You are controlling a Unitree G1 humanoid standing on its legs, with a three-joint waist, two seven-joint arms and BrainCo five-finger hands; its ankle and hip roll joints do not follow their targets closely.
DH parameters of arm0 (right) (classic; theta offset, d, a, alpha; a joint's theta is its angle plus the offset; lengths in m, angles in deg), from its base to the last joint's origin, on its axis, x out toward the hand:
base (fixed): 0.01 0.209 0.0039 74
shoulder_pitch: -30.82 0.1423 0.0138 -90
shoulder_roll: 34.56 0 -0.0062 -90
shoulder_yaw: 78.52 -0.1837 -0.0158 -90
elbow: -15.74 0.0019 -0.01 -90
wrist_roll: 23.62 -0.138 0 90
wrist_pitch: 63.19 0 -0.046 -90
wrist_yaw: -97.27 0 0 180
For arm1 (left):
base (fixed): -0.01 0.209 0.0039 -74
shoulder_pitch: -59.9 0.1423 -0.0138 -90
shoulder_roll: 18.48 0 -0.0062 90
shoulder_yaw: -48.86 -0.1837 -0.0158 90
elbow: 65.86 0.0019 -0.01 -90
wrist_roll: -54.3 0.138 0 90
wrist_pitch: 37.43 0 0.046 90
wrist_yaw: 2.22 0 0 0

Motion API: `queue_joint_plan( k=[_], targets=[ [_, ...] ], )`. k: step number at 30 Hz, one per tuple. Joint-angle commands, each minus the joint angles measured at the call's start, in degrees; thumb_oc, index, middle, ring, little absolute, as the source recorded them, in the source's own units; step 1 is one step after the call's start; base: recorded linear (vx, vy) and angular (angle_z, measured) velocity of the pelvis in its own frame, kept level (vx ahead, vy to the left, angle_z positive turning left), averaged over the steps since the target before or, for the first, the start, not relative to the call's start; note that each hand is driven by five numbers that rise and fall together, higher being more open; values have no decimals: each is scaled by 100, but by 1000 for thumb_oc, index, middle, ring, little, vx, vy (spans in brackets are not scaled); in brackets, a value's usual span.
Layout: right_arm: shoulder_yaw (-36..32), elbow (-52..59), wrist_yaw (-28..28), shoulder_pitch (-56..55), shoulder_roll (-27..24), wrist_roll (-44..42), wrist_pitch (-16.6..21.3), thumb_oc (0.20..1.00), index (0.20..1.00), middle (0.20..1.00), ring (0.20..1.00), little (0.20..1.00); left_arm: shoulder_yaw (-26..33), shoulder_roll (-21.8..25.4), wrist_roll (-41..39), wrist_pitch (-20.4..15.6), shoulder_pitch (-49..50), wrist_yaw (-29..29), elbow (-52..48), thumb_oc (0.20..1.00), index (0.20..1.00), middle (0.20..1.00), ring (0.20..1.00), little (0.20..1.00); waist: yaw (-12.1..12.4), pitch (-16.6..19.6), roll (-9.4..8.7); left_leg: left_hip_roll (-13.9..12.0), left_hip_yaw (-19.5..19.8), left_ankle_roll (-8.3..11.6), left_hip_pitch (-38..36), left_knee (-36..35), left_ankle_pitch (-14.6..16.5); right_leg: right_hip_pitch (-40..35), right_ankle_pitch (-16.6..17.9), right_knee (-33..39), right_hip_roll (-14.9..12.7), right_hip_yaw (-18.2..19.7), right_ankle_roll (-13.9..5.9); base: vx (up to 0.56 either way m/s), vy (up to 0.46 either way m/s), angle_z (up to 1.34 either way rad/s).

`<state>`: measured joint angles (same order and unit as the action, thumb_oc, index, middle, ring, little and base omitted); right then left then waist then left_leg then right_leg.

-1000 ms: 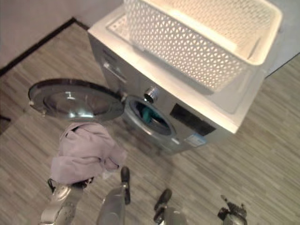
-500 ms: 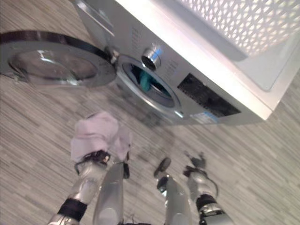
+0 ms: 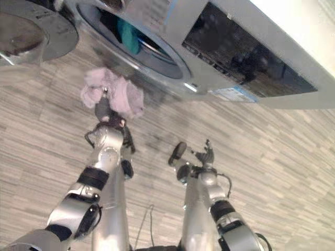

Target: Grab the laundry basket,head to the washer,open it,put in the laundry and shut it.

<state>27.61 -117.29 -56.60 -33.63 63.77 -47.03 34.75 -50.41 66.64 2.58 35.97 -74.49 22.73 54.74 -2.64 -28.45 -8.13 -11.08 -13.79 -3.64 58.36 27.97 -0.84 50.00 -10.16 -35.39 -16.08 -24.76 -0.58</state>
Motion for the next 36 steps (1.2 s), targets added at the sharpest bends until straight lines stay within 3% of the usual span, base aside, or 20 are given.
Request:
queue_joint_plan(
  k=[1, 12, 23, 24, 27, 29, 30, 32, 36],
  targets=[
    [29, 220, 68, -545, -34, 78, 190, 1000, 1000, 1000, 1000, 1000, -161, -169, 124, -475, 185, 85, -364, 200, 200, 200, 200, 200, -44, 584, 269, 95, 223, 298, 36, -450, 407, -497, -722, -101, 66, -70, 17, 69, 63, -1],
    [277, 158, -58, -383, -39, 230, 283, 1000, 1000, 1000, 1000, 1000, -398, -305, 424, -924, -1589, 411, -771, 200, 200, 200, 200, 200, -418, 871, 251, 173, 74, 261, 389, -632, 446, 43, -526, 61, 62, 122, -155, 33, 50, -9],
    [360, 453, -53, -247, -98, 80, 465, 1000, 1000, 1000, 1000, 1000, -151, -123, 93, -895, -2840, 643, 721, 200, 200, 200, 200, 200, -764, 931, 162, 159, -153, 235, 516, -767, 491, 242, -212, 479, 113, 318, -303, 0, 72, -14],
    [341, 565, -57, -251, -205, 26, 487, 1000, 1000, 1000, 1000, 1000, -174, 154, -70, -680, -3427, 694, 1374, 200, 200, 200, 200, 200, -868, 955, 165, 146, -238, 241, 573, -797, 506, 282, -99, 666, 106, 386, -380, 8, 102, -16],
    [318, 626, -52, -197, -280, 4, 479, 1000, 1000, 1000, 1000, 1000, -251, 312, -139, -537, -3788, 621, 1744, 200, 200, 200, 200, 200, -900, 940, 175, 140, -277, 232, 600, -808, 521, 312, -53, 722, 114, 439, -400, 14, 78, -18],
    [210, 848, -93, -139, -571, -56, 458, 1000, 1000, 1000, 1000, 1000, -587, 851, -198, -51, -4603, 397, 2525, 200, 200, 200, 200, 200, -1001, 945, 246, 111, -376, 244, 651, -857, 545, 324, 74, 996, 110, 520, -488, 22, 93, -16],
    [195, 870, -98, -100, -581, -62, 441, 1000, 1000, 1000, 1000, 1000, -594, 883, -242, -32, -4728, 330, 2637, 200, 200, 200, 200, 200, -992, 913, 242, 106, -387, 239, 660, -869, 538, 332, 105, 1031, 121, 529, -494, 15, 89, -12],
    [46, 1160, -157, -112, -925, -125, 392, 1000, 1000, 1000, 1000, 1000, -1010, 1322, -405, 396, -5466, 50, 3264, 200, 200, 200, 200, 200, -1023, 922, 361, 86, -486, 236, 753, -853, 555, 324, 238, 1276, 102, 582, -597, 17, 92, -14],
    [-267, 1661, -221, -307, -1367, -261, 330, 1000, 1000, 1000, 1000, 1000, -1529, 1757, -499, 676, -6332, -262, 3656, 200, 200, 200, 200, 200, -980, 869, 519, 63, -583, 188, 884, -759, 581, 435, 293, 1329, 86, 713, -595, 39, 85, -15]
  ],
)
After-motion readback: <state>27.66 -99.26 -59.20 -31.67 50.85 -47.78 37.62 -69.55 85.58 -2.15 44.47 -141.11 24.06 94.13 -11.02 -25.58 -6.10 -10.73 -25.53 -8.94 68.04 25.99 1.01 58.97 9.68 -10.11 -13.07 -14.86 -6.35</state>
